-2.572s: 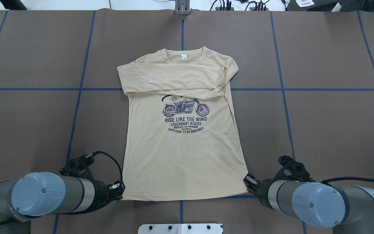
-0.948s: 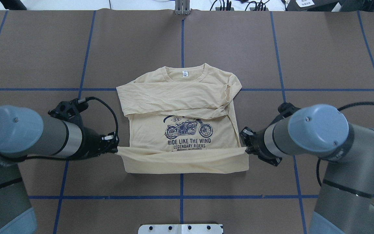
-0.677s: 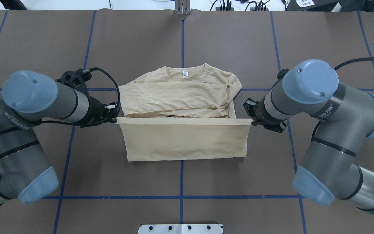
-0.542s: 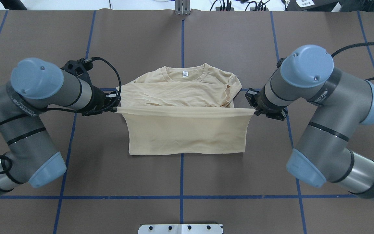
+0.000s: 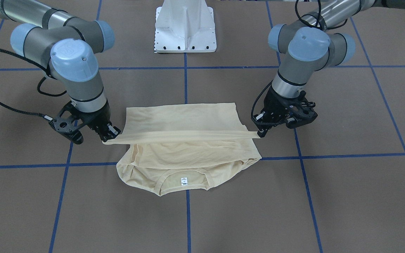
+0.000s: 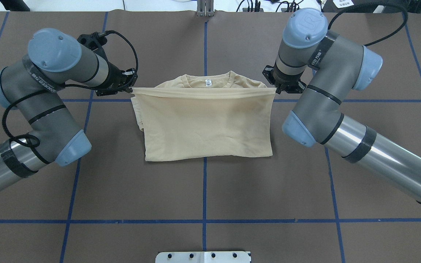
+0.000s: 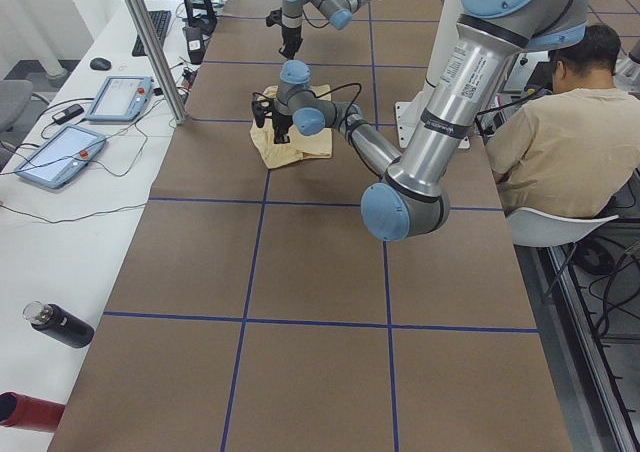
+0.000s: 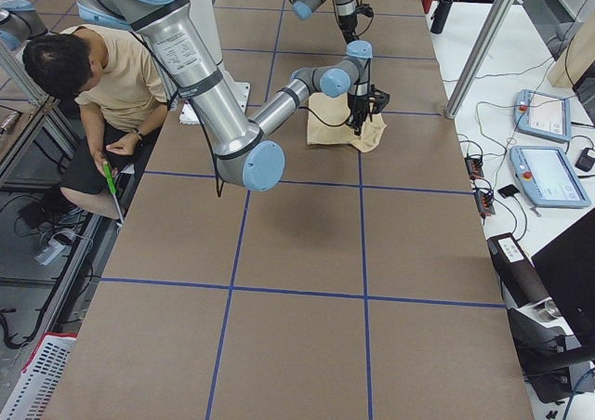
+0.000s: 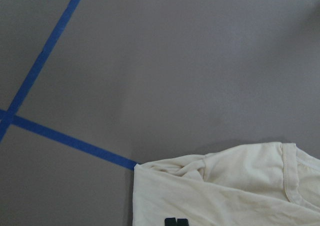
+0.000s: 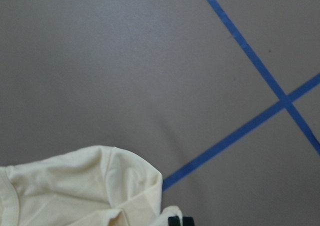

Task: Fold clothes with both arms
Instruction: 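Lay the hem near the collar and open both grippers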

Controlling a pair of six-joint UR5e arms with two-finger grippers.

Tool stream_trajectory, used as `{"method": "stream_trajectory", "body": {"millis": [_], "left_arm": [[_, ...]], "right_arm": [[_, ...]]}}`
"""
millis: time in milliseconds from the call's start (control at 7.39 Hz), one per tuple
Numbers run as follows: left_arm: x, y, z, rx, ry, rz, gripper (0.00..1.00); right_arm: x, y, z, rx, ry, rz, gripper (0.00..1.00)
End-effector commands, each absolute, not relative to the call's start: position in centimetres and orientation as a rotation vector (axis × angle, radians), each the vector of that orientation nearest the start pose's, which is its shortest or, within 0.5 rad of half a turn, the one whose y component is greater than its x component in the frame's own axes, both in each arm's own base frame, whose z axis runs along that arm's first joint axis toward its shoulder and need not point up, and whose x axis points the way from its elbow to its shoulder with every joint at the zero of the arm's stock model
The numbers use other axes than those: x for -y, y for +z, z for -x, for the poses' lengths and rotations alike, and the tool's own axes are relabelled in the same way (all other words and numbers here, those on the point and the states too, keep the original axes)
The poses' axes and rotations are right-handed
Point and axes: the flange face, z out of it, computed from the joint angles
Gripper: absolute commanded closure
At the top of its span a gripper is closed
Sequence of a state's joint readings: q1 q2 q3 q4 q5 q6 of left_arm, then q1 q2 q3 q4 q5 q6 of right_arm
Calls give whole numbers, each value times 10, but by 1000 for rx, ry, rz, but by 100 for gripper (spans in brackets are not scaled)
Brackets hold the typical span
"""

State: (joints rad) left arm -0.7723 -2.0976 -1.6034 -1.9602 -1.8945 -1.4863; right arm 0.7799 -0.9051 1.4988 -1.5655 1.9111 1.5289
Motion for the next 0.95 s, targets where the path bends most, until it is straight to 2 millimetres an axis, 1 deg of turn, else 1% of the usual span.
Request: {"method": "stream_trajectory", "body": {"millis": [0,135,271,542,677,812], "left_arm": [[574,321,-440,-1003,-476,-133,100],[581,339,-446,-1005,-478,-135,100],[586,351,-451,-1012,-476,-139,100],[591,354,-453,-1006,-489,-164,100],[592,351,-455,-1007,-489,-165,100],[593,352,-456,-1006,-488,-165,100]], "right_arm": [[611,327,472,703,596,51,100],[616,330,479,691,597,55,100],[621,334,485,694,594,54,100],[625,338,490,705,592,47,100],[626,339,492,701,591,50,100],[626,341,493,697,592,52,85]]}}
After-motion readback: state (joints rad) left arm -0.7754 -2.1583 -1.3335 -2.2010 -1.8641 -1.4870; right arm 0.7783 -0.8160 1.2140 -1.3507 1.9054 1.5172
